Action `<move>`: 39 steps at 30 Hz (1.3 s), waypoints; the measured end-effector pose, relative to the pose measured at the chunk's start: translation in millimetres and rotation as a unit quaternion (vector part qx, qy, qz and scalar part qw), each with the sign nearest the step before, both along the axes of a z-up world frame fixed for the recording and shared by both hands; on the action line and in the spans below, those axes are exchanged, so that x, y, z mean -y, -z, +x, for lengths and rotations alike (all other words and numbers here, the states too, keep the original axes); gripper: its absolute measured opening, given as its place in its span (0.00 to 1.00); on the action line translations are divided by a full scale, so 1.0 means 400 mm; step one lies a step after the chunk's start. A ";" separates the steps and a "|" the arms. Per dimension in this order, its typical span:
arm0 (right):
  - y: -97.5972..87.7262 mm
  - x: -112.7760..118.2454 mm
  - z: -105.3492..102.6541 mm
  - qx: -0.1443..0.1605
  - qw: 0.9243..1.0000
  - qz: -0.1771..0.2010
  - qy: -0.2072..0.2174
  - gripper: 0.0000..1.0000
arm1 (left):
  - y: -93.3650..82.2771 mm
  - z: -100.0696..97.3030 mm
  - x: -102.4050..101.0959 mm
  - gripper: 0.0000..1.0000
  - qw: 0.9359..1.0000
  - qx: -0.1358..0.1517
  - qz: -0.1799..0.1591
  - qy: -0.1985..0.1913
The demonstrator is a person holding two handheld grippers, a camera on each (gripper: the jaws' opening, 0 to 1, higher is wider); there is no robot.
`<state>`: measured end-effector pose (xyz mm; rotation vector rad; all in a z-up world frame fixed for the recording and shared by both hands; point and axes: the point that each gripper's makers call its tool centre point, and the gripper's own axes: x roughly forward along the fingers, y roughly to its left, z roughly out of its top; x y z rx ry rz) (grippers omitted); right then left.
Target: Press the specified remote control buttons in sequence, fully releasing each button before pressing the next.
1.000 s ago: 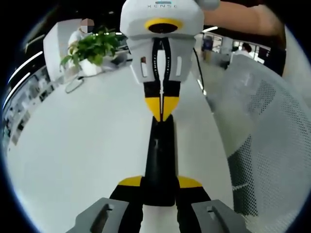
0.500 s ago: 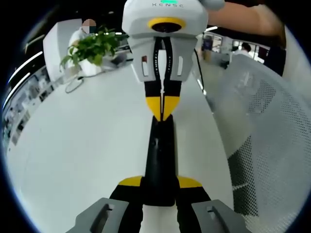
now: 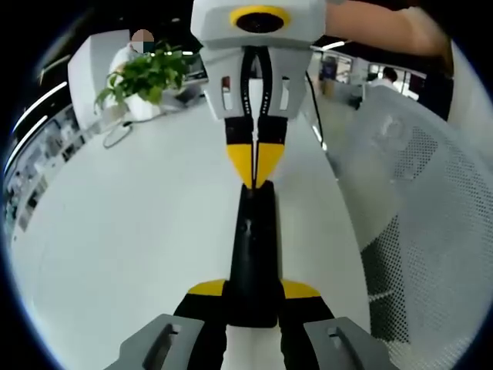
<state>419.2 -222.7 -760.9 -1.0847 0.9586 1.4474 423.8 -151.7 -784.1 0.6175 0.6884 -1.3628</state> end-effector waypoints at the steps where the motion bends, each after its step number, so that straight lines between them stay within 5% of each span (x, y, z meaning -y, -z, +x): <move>1: 0.001 -0.005 -0.001 0.000 1.000 0.000 -0.002 0.00 | 0.000 0.000 0.000 0.24 1.000 0.000 0.000 0.000; 39: 0.036 -0.032 -0.005 -0.009 1.000 -0.020 -0.016 0.00 | -0.002 0.000 0.003 0.24 1.000 0.001 -0.004 -0.007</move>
